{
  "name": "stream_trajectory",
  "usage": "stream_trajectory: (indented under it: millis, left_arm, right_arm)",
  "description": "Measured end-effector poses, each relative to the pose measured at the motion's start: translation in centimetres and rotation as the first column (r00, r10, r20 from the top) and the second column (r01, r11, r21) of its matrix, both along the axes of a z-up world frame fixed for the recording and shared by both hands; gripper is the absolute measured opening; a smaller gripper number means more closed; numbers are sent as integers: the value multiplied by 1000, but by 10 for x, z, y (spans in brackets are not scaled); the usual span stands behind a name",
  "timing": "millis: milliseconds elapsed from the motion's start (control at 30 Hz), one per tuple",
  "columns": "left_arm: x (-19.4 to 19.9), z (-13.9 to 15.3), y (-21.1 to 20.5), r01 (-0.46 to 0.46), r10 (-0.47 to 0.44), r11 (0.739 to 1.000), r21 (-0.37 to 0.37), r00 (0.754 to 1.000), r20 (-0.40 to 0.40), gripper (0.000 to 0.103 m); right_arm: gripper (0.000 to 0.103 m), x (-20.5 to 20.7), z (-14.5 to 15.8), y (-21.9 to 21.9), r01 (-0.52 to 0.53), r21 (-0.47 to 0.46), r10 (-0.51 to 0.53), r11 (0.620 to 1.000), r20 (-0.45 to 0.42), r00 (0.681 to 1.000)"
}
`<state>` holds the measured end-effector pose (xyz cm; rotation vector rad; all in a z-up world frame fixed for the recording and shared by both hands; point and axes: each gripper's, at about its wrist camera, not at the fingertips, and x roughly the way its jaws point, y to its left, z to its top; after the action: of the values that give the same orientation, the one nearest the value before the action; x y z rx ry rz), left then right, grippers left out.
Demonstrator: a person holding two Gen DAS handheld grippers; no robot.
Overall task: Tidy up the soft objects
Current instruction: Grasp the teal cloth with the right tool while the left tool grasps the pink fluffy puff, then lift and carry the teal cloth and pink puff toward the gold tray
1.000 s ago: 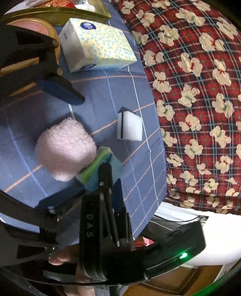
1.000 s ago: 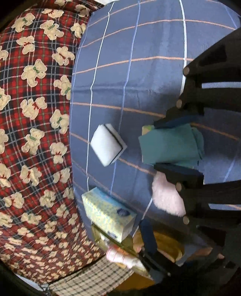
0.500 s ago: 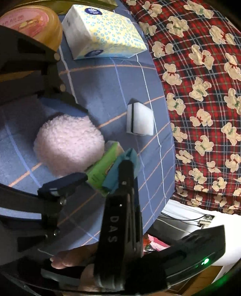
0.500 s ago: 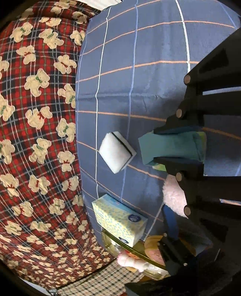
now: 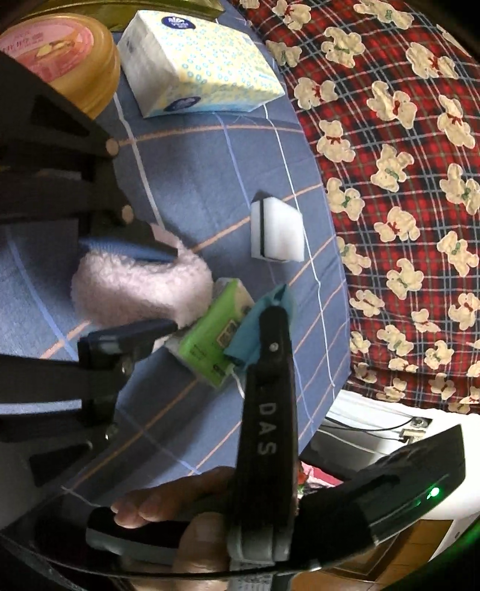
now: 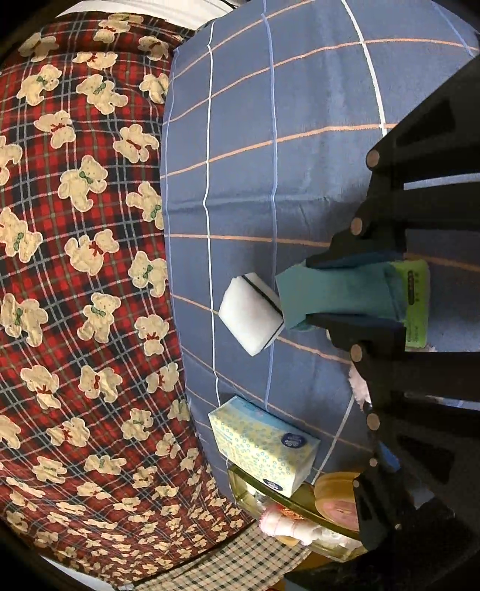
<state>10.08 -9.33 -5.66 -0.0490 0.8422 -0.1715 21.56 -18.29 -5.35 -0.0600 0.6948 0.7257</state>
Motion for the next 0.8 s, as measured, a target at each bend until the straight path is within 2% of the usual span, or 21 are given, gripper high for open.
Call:
stream_trajectory:
  millis: [100, 133, 167, 267, 533, 800]
  left_arm:
    - [1, -2, -1, 4, -4, 1000, -4, 1000, -1, 33]
    - [1, -2, -1, 7, -7, 1000, -3, 1000, -2, 26]
    - [1, -3, -2, 10, -10, 1000, -3, 1000, -5, 12]
    - [-1, -3, -4, 16, -16, 1000, 9, 1000, -1, 8]
    - [-15, 19, 9, -25, 27, 1000, -13, 992, 126, 6]
    - [-20, 32, 30, -83, 96, 994, -76, 978, 186, 6]
  right_arm:
    - [25, 0, 0, -1, 6, 5, -6, 1000, 2, 1000]
    - [25, 1, 0, -1, 6, 4, -6, 1000, 2, 1000]
    - [25, 1, 0, 0, 7, 3, -7, 1000, 2, 1000]
    - [25, 1, 0, 0, 7, 3, -7, 1000, 5, 1000]
    - [25, -8, 5, 6, -10, 41, 8, 999, 56, 998]
    - [25, -17, 13, 7, -18, 96, 7, 995, 106, 994]
